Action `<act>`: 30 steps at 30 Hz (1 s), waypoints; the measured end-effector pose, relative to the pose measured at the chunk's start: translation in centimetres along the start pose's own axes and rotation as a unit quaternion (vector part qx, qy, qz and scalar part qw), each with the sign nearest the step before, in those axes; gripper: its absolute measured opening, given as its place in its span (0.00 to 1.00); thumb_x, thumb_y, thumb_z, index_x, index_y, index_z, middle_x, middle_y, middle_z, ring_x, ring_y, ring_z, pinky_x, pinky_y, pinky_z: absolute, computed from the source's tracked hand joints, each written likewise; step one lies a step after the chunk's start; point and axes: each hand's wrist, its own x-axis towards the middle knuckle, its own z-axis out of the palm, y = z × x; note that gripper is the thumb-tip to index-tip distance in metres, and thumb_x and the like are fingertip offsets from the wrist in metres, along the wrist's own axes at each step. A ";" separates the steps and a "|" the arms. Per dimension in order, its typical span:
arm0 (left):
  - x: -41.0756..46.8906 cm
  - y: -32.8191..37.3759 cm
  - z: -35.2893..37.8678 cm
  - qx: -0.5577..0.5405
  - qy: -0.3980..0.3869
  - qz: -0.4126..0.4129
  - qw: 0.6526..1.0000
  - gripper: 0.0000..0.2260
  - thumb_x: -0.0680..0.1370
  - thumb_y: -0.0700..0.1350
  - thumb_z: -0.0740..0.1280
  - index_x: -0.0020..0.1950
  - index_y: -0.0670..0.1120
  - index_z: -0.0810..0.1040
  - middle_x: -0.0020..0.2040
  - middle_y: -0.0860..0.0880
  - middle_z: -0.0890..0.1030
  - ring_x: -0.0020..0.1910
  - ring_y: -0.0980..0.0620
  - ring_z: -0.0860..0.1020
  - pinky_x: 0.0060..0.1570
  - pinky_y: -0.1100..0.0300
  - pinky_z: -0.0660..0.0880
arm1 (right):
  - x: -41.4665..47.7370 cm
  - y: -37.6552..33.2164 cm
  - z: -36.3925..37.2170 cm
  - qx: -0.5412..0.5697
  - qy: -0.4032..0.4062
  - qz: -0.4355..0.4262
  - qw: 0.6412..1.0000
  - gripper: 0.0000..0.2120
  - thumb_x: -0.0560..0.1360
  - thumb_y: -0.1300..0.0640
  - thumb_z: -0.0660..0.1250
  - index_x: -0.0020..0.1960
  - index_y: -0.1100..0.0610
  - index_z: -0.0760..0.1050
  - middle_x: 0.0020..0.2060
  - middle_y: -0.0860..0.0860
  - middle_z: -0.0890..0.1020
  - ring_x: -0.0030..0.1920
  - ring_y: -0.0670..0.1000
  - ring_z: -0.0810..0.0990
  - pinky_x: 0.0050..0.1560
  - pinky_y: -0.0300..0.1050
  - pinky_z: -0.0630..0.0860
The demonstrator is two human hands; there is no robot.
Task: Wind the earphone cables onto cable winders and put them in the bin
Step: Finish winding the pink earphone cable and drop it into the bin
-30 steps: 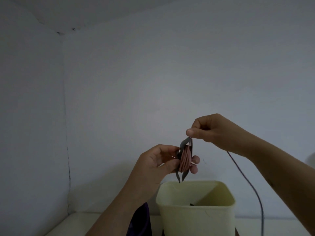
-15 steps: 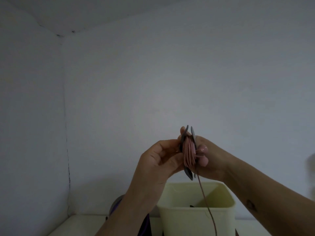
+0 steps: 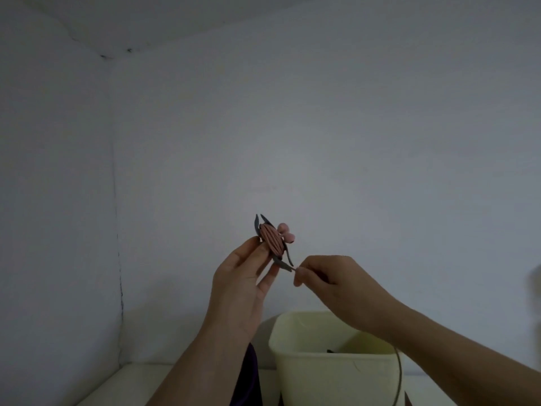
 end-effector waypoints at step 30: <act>-1.8 -3.0 -0.5 0.150 -0.110 0.050 0.981 0.08 0.76 0.29 0.64 0.49 0.40 0.78 0.43 0.44 0.86 0.42 0.44 0.85 0.43 0.59 0.80 | 1.7 2.3 -4.6 0.228 0.011 -0.007 0.974 0.16 0.65 0.40 0.67 0.38 0.53 0.81 0.30 0.52 0.71 0.31 0.50 0.64 0.36 0.44 0.63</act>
